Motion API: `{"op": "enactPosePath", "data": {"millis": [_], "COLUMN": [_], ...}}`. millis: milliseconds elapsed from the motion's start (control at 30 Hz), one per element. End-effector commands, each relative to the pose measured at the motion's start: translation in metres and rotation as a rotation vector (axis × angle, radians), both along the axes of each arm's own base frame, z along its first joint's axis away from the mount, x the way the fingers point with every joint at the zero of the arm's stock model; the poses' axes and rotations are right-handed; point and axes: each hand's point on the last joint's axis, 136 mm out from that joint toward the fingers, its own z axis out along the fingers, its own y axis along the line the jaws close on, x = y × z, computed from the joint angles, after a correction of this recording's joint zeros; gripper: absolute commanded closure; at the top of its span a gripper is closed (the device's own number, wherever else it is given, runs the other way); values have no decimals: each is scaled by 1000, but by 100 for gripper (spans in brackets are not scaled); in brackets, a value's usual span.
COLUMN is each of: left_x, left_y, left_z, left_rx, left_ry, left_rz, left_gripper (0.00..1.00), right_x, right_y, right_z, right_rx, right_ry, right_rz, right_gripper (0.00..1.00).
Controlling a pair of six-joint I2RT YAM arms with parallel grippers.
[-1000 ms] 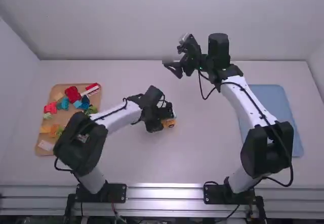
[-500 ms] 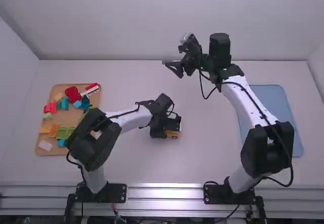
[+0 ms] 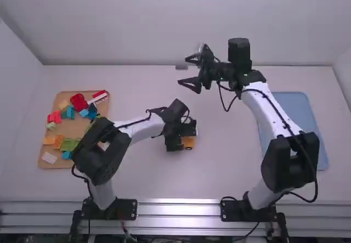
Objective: Assemble lego blocks to make yellow taxi
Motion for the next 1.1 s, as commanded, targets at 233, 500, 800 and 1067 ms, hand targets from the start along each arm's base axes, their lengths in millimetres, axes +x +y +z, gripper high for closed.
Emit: {"op": "enactPosePath", "data": {"millis": [233,500,800,1067], "left_x": [37,65,49,-13], "left_y": [47,155,303,375], "left_z": [67,114,159,147], "left_rx": [-165,-247,-397,-245], "left_ry": [-31,-97,-216,-261], "left_rz": [391,1006,1787,2284], "left_gripper": [1,1,1,1], "right_x": [-41,-32,-40,-36], "right_y": [-12,14,32,31], "right_z": [48,35,25,25], "right_rx": [202,136,101,93], "right_ry": [-36,35,41,27], "right_rz": [304,209,216,194], "right_gripper": [1,1,1,1]}}
